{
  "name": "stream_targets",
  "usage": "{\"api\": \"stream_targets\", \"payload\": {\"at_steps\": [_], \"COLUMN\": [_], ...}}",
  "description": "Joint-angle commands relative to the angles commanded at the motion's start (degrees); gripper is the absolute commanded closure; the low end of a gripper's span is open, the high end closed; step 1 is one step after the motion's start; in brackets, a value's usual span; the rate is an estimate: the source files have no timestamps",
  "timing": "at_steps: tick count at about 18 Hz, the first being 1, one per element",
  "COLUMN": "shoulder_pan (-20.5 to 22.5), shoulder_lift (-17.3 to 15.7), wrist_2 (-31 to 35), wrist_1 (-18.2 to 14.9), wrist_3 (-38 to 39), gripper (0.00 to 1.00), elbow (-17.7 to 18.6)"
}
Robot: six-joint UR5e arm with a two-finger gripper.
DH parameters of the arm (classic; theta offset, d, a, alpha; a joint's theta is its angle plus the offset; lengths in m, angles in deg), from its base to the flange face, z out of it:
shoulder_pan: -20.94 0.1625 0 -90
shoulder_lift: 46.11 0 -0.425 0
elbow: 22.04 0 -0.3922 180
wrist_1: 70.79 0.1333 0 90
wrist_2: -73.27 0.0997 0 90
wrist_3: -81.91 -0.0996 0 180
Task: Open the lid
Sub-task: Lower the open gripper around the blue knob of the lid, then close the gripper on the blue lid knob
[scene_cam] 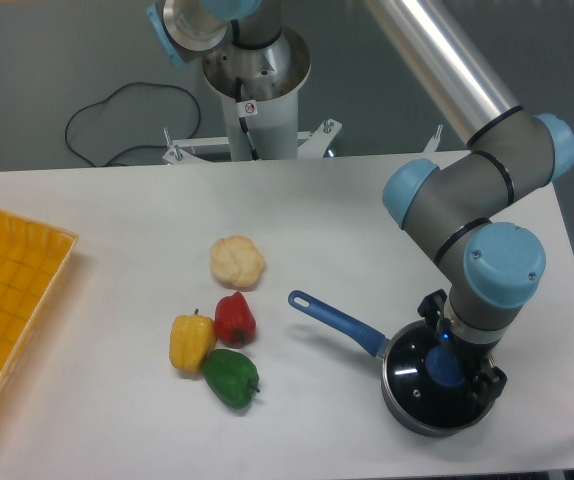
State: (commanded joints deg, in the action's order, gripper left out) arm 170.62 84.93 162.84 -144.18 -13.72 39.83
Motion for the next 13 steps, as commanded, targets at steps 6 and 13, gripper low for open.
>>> {"api": "stream_targets", "payload": {"at_steps": [6,13], "shoulder_pan": [-0.09,-0.09], "shoulder_lift": [0.18,0.35], "wrist_2": [0.0,0.0], "wrist_1": [0.0,0.09], "wrist_3": [0.0,0.0], "gripper": [0.0,0.0], "elbow": [0.18,0.52]}}
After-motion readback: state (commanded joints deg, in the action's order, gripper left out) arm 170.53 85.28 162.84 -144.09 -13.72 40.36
